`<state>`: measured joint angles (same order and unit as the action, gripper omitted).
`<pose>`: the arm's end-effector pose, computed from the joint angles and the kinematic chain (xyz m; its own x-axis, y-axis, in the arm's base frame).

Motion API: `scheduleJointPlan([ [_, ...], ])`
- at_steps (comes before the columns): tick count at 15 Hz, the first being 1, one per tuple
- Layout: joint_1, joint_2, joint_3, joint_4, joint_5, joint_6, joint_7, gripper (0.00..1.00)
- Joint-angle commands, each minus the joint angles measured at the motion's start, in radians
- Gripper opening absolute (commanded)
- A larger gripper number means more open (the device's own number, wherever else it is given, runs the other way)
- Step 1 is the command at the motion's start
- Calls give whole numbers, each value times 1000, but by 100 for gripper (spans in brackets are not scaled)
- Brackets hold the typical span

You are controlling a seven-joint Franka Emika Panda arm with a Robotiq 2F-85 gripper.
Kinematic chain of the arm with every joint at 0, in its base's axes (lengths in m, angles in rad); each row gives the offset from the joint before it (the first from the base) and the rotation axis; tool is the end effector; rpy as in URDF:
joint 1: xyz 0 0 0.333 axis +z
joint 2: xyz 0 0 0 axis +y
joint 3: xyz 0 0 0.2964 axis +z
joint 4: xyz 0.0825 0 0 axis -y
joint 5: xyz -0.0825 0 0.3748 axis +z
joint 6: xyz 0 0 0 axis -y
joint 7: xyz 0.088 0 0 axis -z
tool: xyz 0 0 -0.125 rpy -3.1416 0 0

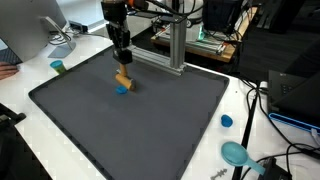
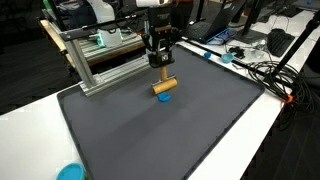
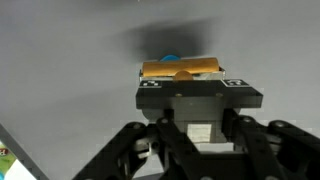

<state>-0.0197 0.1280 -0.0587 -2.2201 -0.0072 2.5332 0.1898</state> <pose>0.5525 -0.0433 0.3058 0.9491 -0.2561 0.1833 -0.2565 -0.9663 -0.0223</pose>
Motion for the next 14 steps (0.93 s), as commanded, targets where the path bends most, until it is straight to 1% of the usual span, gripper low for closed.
scheduleJointPlan([
  [1, 15, -6, -2, -36, -52, 84, 58, 22],
  [4, 28, 7, -17, -46, -140, 118, 118, 22],
  [7, 32, 21, -21, -49, -185, 117, 150, 22],
  [10, 36, 35, -13, -49, -172, 104, 150, 22],
  [14, 28, 61, 2, -37, -104, 110, 128, 22],
])
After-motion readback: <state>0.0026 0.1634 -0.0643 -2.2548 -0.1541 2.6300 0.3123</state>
